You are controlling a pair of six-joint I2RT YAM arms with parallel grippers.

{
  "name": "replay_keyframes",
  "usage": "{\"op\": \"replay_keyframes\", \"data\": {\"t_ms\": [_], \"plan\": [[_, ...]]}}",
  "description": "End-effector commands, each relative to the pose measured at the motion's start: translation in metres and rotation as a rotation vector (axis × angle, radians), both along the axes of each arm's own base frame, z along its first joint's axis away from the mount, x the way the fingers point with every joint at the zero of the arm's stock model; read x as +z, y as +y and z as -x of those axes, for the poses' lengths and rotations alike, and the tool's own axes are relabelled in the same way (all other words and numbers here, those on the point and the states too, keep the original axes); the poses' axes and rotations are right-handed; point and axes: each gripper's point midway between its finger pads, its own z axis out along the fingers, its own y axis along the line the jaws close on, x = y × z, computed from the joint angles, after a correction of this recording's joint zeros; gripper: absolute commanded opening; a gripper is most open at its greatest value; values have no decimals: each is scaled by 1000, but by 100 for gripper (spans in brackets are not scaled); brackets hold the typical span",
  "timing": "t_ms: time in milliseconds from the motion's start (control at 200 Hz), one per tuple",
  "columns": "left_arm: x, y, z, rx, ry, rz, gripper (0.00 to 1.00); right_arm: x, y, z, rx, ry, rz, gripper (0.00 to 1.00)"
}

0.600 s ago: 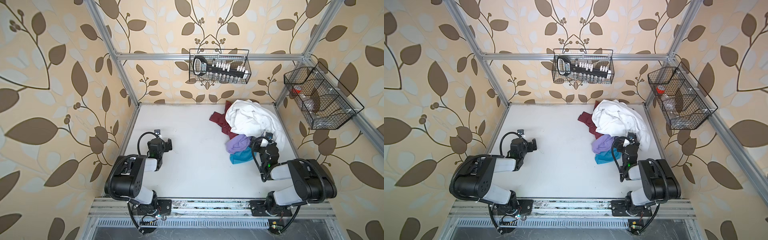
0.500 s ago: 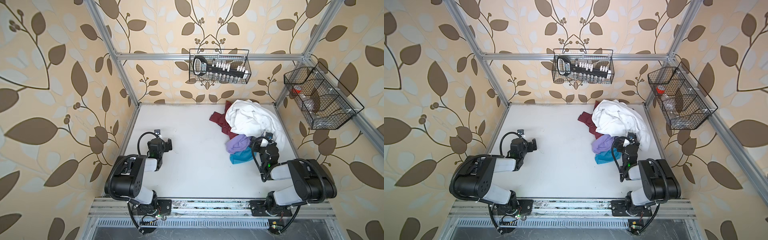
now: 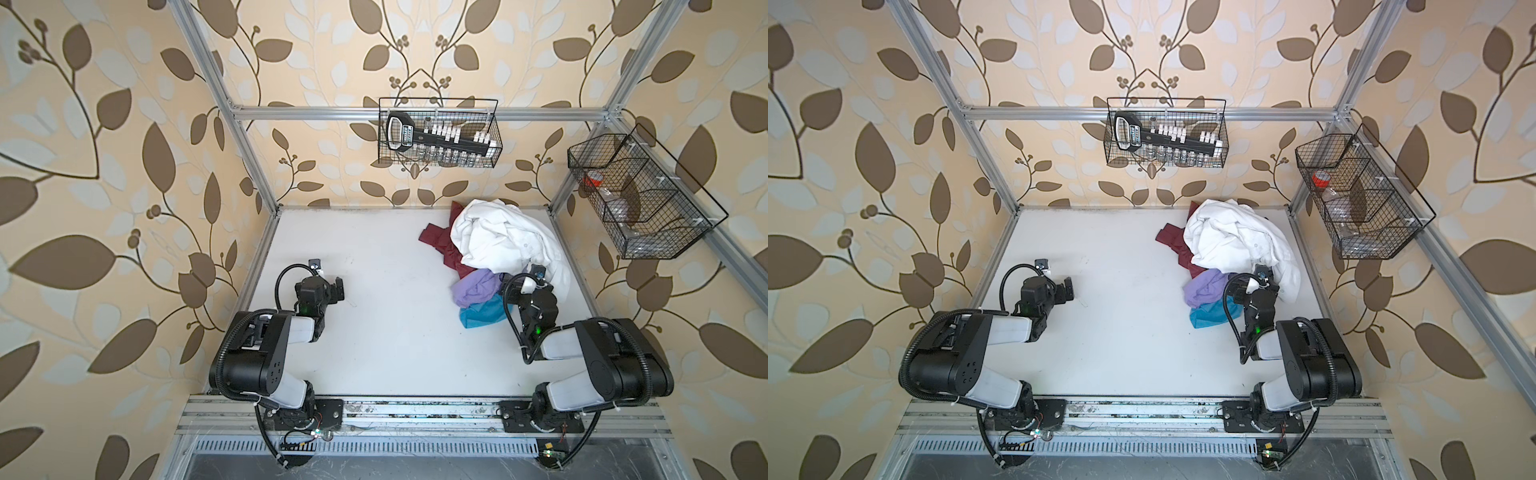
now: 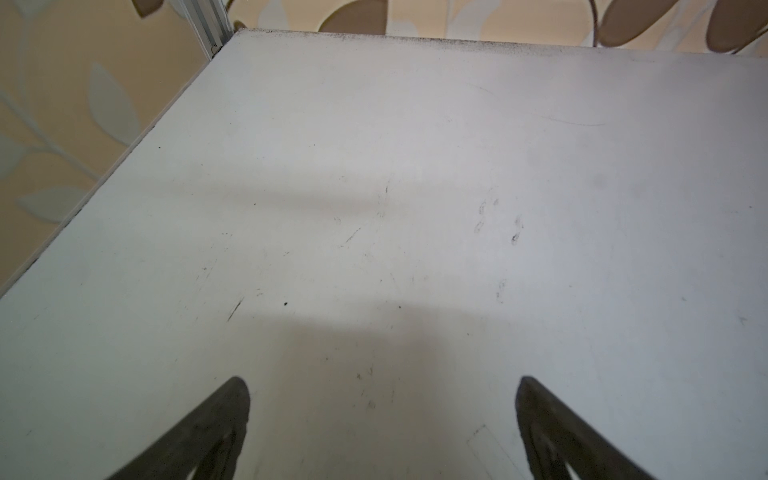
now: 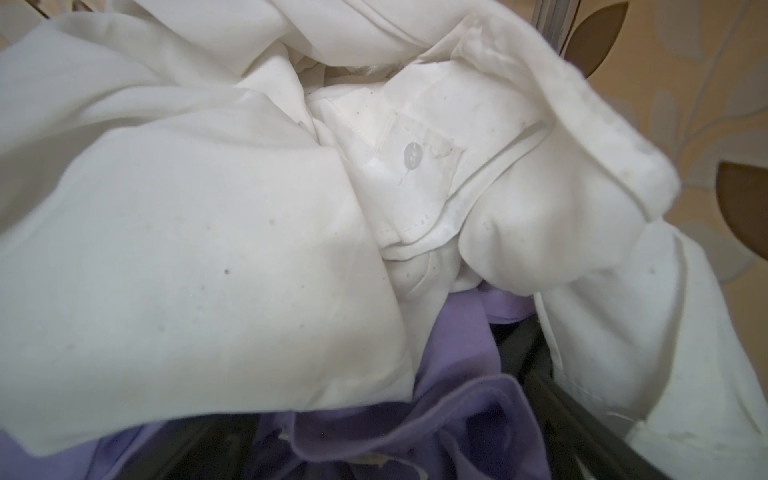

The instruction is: Pick out a specific cloth from the pile

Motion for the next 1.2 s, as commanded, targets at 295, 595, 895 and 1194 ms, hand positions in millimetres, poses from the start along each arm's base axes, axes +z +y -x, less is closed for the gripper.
{"op": "replay_keyframes", "data": {"t_ms": [295,595,895,1194], "plan": [[13,3,-9,9,-43,10,99,7,0,-6,4,-20,-15,99],[46,5,-9,19,-24,4,99,26,7,-4,-13,-7,28,100],[107,-37,1,-147,-12,209,99,85,13,16,-84,-11,-66,100],[149,-132,55,-677,2,526,99,96,100,7,212,174,-104,100]]}}
